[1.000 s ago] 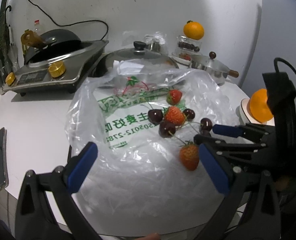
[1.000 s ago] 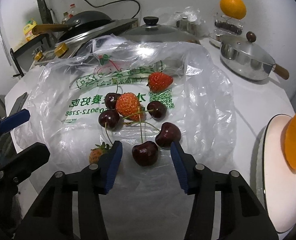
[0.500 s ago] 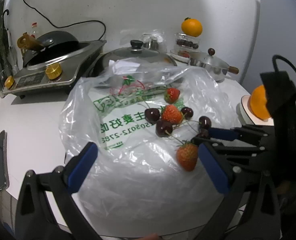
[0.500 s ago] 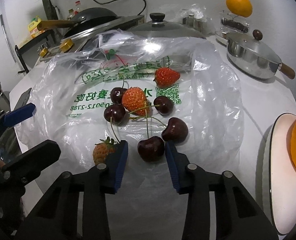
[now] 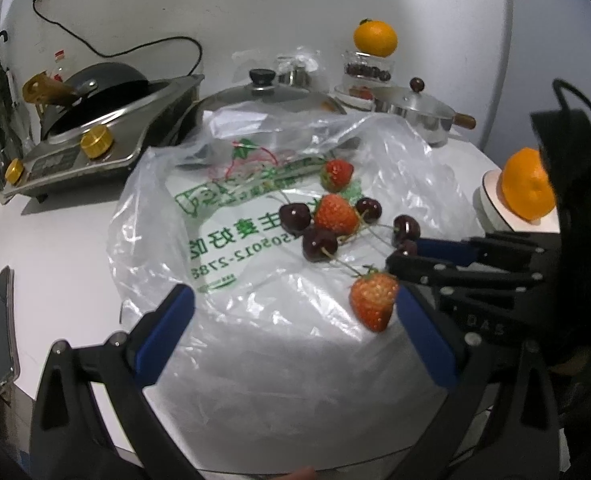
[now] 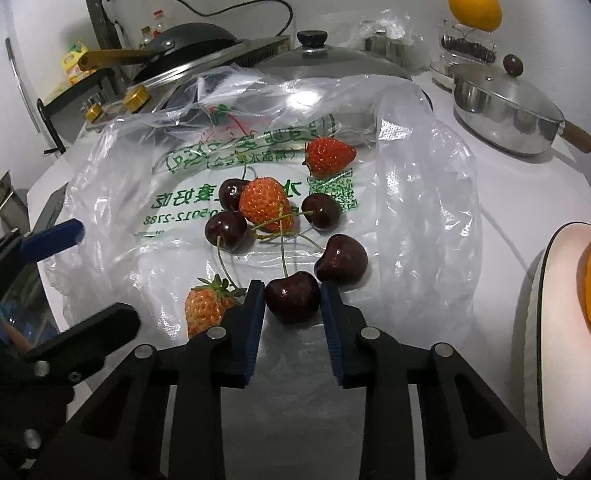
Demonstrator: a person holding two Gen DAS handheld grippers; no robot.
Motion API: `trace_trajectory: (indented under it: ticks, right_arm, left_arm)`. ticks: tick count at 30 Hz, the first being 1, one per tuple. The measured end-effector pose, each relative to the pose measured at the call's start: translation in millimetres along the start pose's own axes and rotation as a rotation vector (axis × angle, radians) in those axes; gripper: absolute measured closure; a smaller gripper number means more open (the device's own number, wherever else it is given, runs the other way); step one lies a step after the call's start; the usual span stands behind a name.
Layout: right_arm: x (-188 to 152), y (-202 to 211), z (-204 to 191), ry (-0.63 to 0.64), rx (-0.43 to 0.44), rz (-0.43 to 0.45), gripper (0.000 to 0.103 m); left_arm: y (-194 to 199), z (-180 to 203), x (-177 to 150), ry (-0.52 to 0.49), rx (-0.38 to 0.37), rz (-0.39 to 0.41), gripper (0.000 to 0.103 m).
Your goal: Organize fruits
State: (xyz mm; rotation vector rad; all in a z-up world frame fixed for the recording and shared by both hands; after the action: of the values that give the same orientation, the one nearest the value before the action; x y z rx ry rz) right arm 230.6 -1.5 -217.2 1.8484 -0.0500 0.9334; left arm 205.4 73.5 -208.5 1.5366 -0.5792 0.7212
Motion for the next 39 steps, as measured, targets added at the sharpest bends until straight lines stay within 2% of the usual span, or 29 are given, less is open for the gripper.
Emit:
trace_trajectory:
  ticks: [10,17,20,22,26,27,29,31,34,39]
  right_arm:
    - [2.8,25.0,6.8,0.003,0.011,0.053,0.073]
    - [4.8,41.8,13.5,0.000,0.031,0.084,0.073]
    - [5.8,48.0,14.7,0.003,0.036,0.095,0.073]
    - [5.7,51.1,16.2,0.003,0.039,0.100,0.073]
    - [3.7,54.7,20.5,-0.001,0.040,0.105,0.073]
    - [3.4,54.6,21.5,-0.001,0.038,0.104,0.073]
    - [2.5,54.2,23.8,-0.006,0.037,0.103,0.073]
    - [2.0,52.9,24.3,-0.007,0.036,0.100,0.073]
    - [1.2,51.9,23.2,-0.003,0.037,0.098,0.073]
    - [1.1,50.9,23.5,-0.001,0.036,0.096,0.073]
  left_arm:
    - [-9.2,15.0,3.5,-0.051,0.015,-0.010,0.002]
    - [-5.4,40.0,8.7,-0.123,-0.026,0.026,0.002]
    - [-12.2,49.1,6.5,-0.138,-0.044,0.008,0.002]
    - [-17.1,52.4,4.6,-0.138,-0.052,-0.009,0.012]
    - [-24.9,54.2,2.5,-0.125,-0.062,-0.031,0.015]
    - [-26.8,53.2,2.7,-0.114,-0.065,-0.038,0.018]
    - [-31.4,51.2,1.4,-0.100,-0.070,-0.057,0.028]
    - [-36.3,51.3,-1.0,-0.103,-0.070,-0.079,0.043]
    - [-40.8,53.6,-5.3,-0.107,-0.081,-0.098,0.054]
    - [-40.5,61.3,-8.6,-0.143,-0.094,-0.096,0.061]
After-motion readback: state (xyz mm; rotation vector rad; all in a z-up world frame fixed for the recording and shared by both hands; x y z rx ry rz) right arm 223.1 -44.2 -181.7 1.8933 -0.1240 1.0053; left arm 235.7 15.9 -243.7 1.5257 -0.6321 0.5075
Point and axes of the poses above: each gripper's, at about its wrist camera, not at the fingertips, and y roughly against the way its jaws point, z to its right, x to its top, the point moved 8 cm from there along -y, roughly the way its jaws point, and after that the axes turned 4 degrees about x, right-handed, at the moved point
